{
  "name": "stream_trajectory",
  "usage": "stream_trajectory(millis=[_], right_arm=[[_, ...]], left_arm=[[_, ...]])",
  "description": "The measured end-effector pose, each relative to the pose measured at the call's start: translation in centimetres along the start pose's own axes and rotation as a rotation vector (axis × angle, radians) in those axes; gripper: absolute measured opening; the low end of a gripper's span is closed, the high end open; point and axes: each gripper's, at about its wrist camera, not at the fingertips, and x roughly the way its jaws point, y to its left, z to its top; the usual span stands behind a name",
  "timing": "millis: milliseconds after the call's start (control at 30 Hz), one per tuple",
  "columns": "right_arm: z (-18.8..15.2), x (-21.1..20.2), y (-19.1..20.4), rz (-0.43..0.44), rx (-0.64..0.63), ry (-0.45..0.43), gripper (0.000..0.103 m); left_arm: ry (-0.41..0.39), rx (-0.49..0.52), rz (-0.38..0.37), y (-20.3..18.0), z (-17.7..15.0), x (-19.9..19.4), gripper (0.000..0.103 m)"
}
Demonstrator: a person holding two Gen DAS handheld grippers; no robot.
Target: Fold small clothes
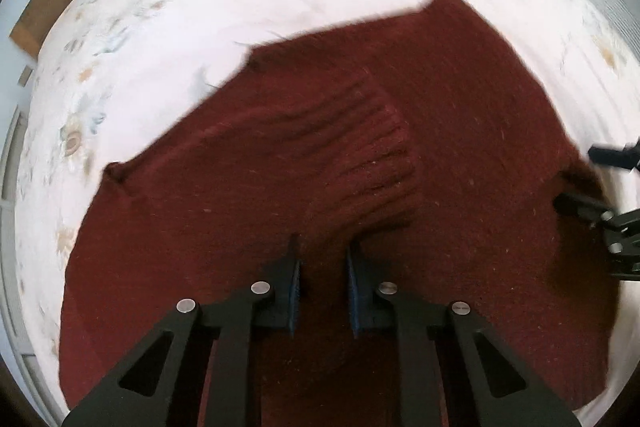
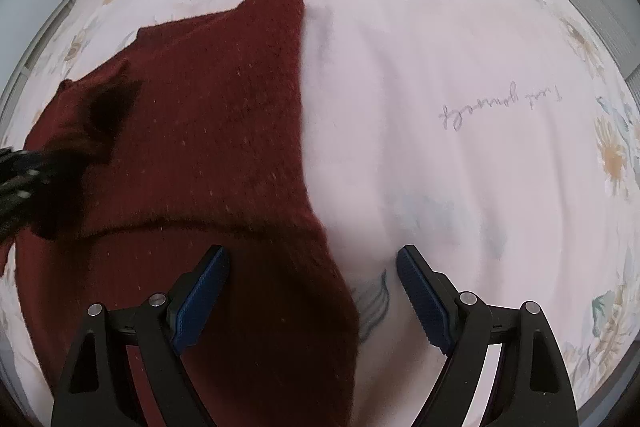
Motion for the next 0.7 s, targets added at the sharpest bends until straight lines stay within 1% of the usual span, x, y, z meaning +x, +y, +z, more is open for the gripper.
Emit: stream_trajectory(millis=[67, 200, 267, 300, 333, 400, 467, 533, 600, 633, 700], right_arm=[[0.5, 0.3, 0.6, -0.003, 0.002, -0.01, 0.087], [1.3, 0.7, 1.1, -0.026, -0.005, -0.019, 0.087], [1.4, 0.8, 1.2, -0.035, -0.009, -0.035, 0.087], [1.3, 0.9, 1.3, -0.039, -0.01, -0.04, 0.087], [1.2, 1.1, 1.3, -0.041, -0.009, -0.042, 0.087], [1.0, 1.3, 1.4, -0.04, -0.004, -0.046, 0.087], [0.9, 1.4, 1.5, -0.042, -0.002, -0.047, 0.087], [0.8, 1.4, 1.4, -0.042, -0.005, -0.046, 0.087], [0.9, 1.4, 1.4, -0.042, -0.01, -0.039, 0.087], [0.9, 1.4, 1.2, -0.04, -0.011, -0.037, 0.087], [0.8, 1.4, 1.0, -0.039, -0.011, -0.033, 0.087]], left_arm=[[-0.028, -0.055, -0.023, 2.0, -0.1, -1.0, 0.016], [-0.109, -0.155, -0.034, 6.6, -1.5, -3.6, 0.016], [-0.14, -0.235, -0.036, 9.7, -2.8, -4.5, 0.016], [-0.149, -0.259, -0.037, 9.9, -3.5, -4.9, 0.016], [-0.152, -0.293, -0.036, 11.1, -4.3, -5.0, 0.016], [-0.137, -0.336, -0.021, 13.2, -5.8, -4.5, 0.016], [-0.106, -0.383, -0.006, 14.8, -7.2, -3.6, 0.016], [-0.059, -0.446, -0.029, 16.7, -8.4, -2.3, 0.017], [-0.032, -0.496, -0.046, 18.0, -10.6, -1.5, 0.018], [-0.02, -0.52, -0.048, 18.5, -11.5, -1.2, 0.021], [-0.008, -0.553, -0.035, 19.4, -12.4, -0.4, 0.023]])
